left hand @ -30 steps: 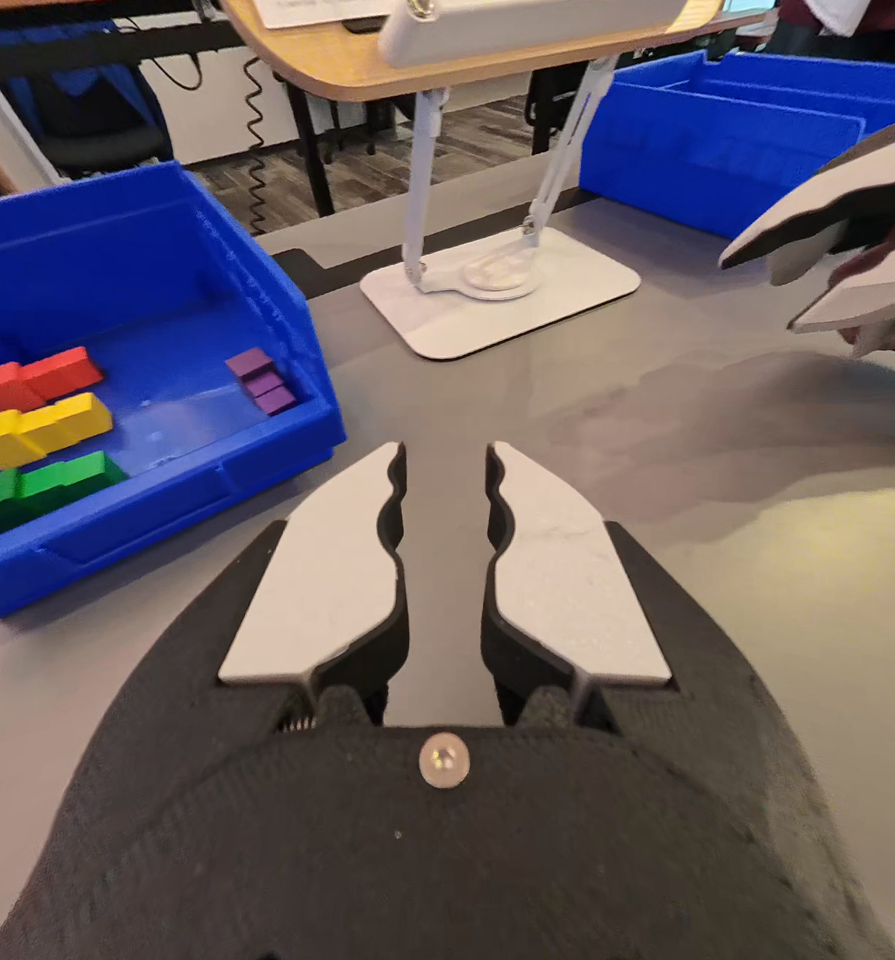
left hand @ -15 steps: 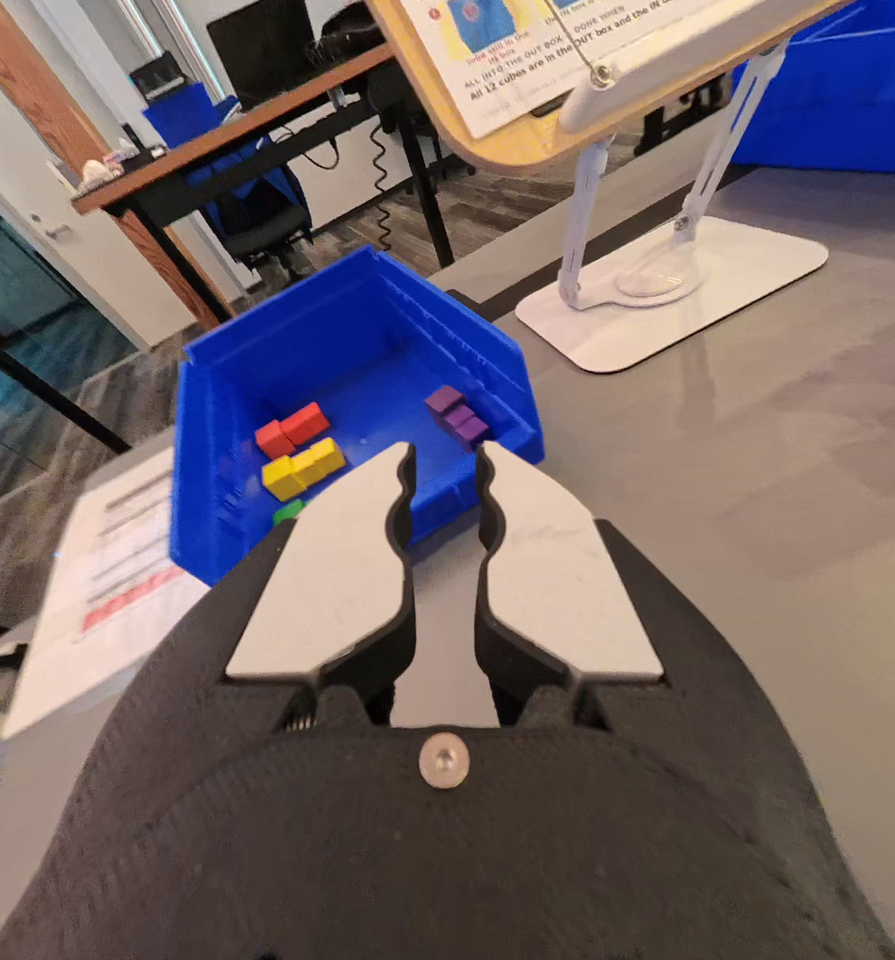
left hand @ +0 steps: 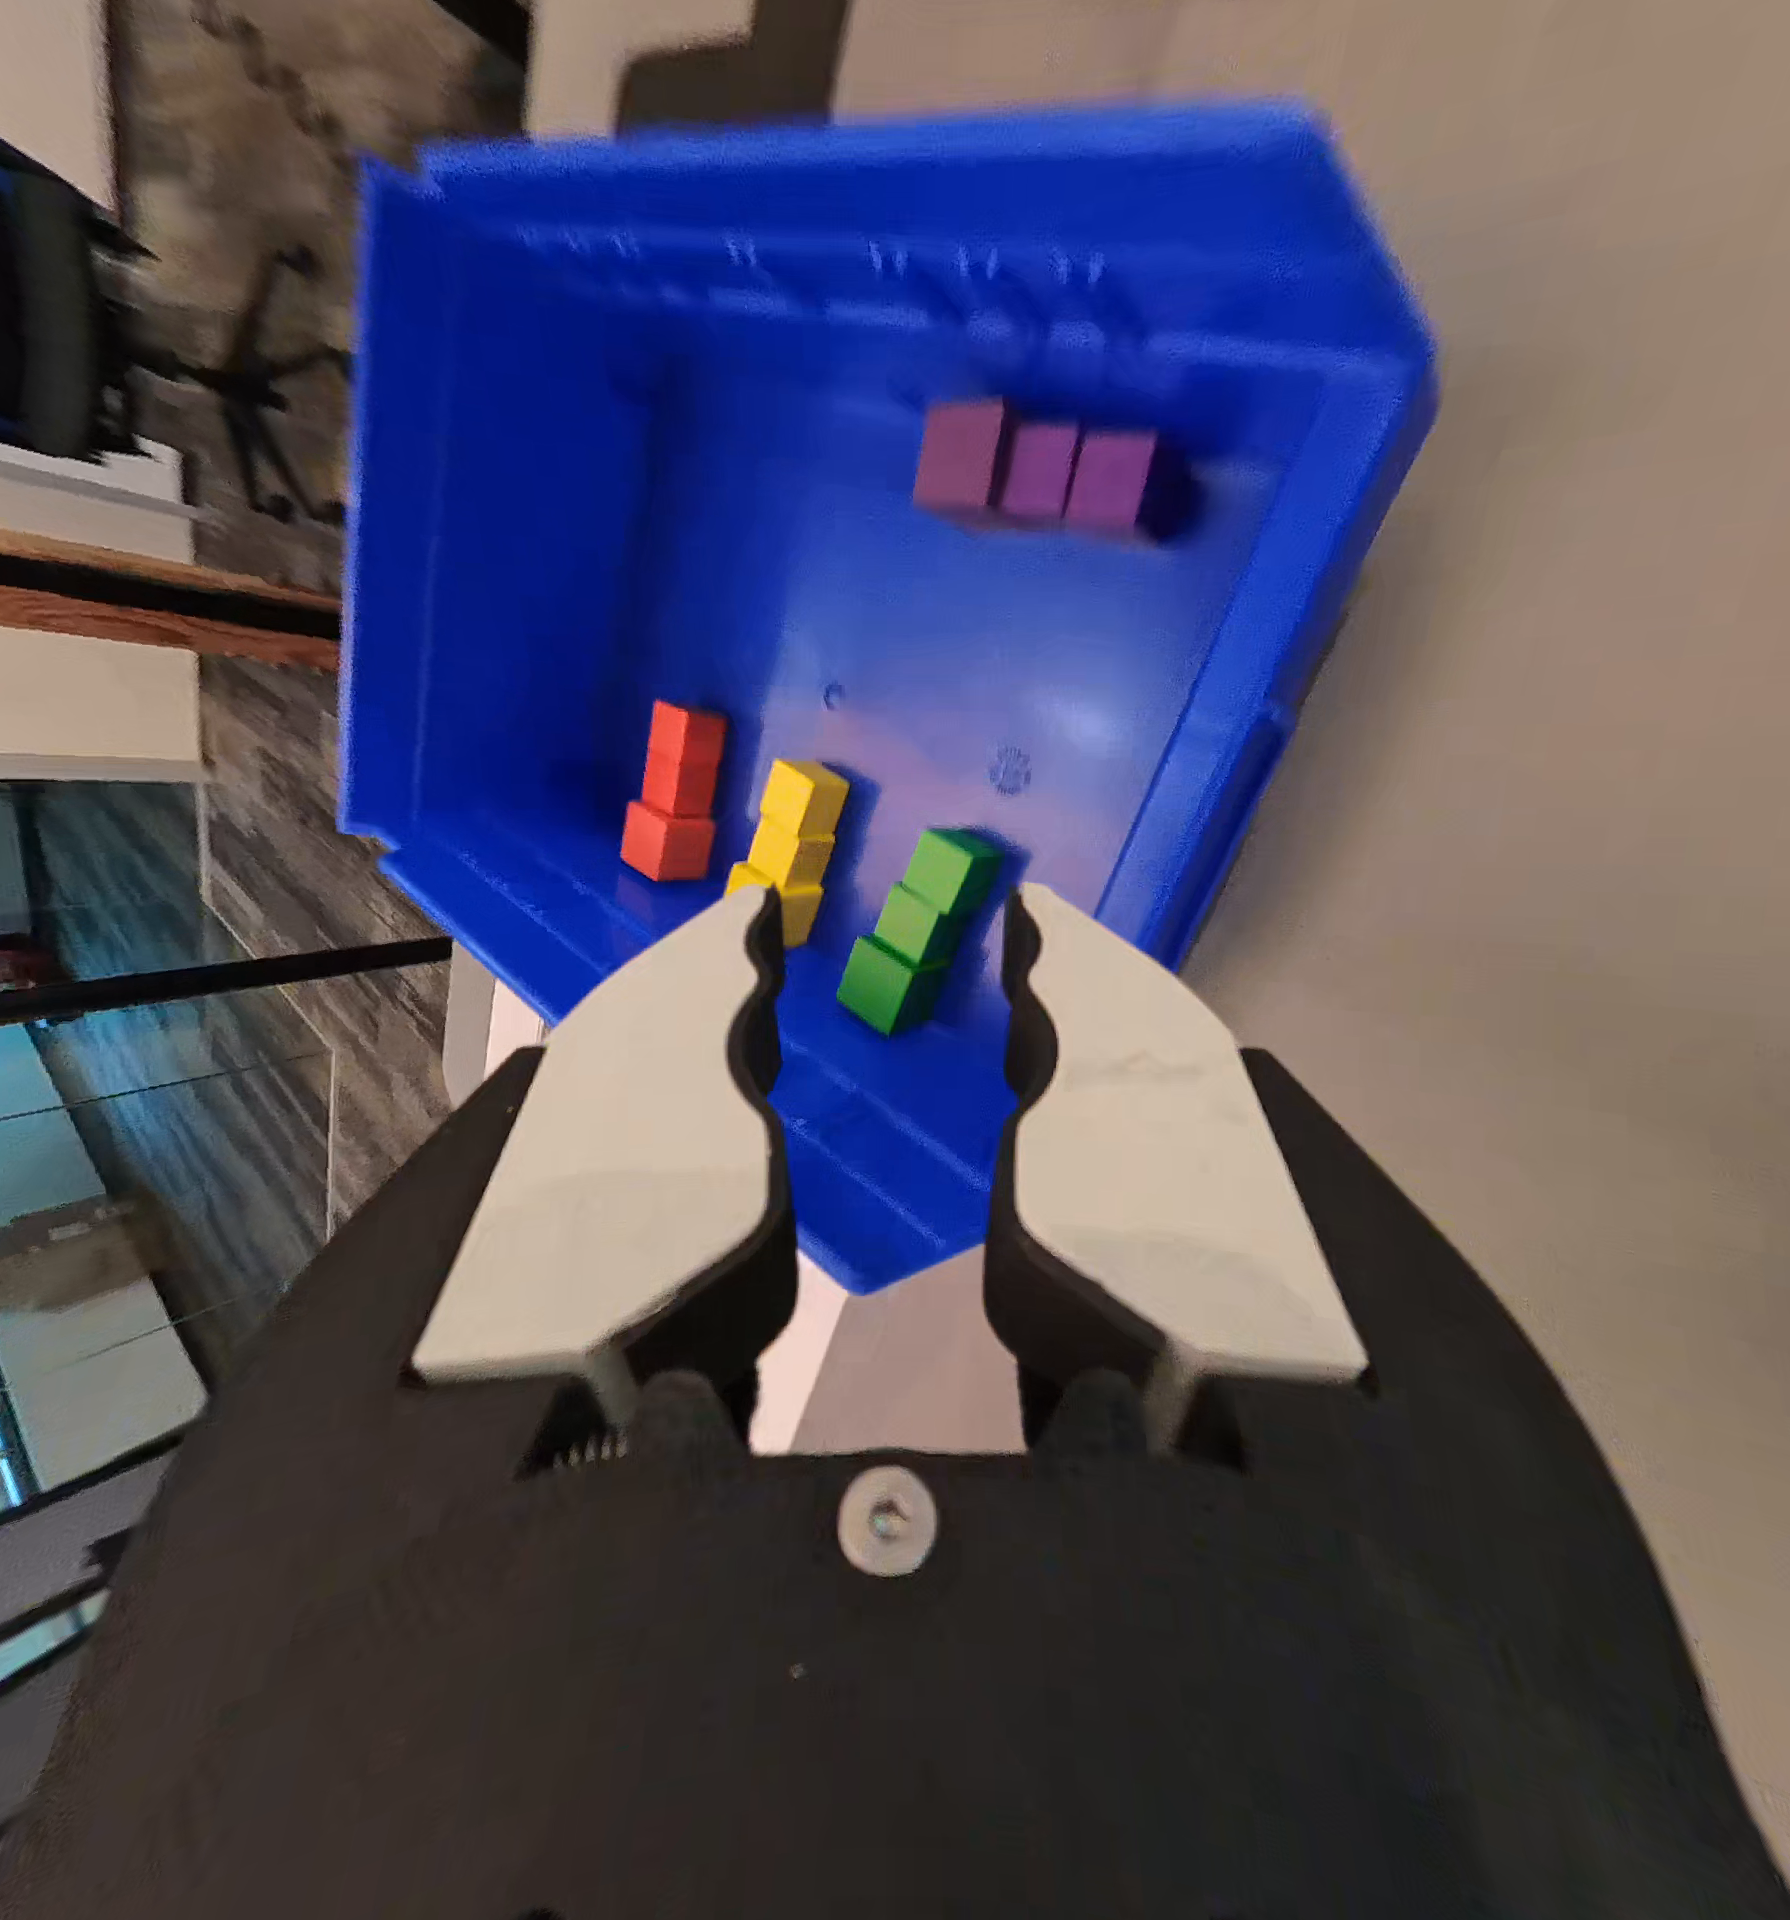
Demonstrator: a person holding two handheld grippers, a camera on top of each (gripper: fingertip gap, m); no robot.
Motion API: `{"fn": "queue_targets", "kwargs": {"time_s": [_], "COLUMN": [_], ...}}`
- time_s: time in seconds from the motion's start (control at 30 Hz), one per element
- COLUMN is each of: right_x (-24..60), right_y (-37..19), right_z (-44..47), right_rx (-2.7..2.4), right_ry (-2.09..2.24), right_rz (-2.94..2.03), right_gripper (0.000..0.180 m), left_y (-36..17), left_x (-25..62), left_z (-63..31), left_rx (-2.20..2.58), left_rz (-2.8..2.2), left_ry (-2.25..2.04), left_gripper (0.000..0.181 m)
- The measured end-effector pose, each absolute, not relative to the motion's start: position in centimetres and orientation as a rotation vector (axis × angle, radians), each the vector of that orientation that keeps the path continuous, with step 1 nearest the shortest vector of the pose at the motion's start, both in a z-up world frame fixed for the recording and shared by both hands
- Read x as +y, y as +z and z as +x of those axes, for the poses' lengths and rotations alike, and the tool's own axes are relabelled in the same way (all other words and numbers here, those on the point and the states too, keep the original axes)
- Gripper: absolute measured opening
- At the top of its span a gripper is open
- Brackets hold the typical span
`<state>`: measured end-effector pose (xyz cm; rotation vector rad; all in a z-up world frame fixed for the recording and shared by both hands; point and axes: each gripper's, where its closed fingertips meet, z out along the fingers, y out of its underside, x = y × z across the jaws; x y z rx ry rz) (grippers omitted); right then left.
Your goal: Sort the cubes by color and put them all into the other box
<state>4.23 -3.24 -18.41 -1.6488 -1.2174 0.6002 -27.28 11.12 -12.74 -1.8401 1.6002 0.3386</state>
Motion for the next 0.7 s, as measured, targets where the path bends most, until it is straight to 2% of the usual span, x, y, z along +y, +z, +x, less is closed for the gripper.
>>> {"fn": "queue_targets", "kwargs": {"time_s": [0.37,0.7], "right_x": [-3.6,-3.7], "right_y": [-18.6,-18.6], "right_z": [4.2,4.3], "right_rx": [-1.243,-1.250], "right_ry": [0.624,0.641], "right_rz": [-1.649,-1.650], "right_gripper": [0.047,0.047], "left_y": [-17.8,-20.5], "left_x": [15.1,16.9], "left_z": [-31.6,-32.7], "left_rx": [2.066,2.325], "left_rz": [-2.054,-2.129], "left_ry": [0.431,0.625], "left_gripper": [0.034,0.037]}}
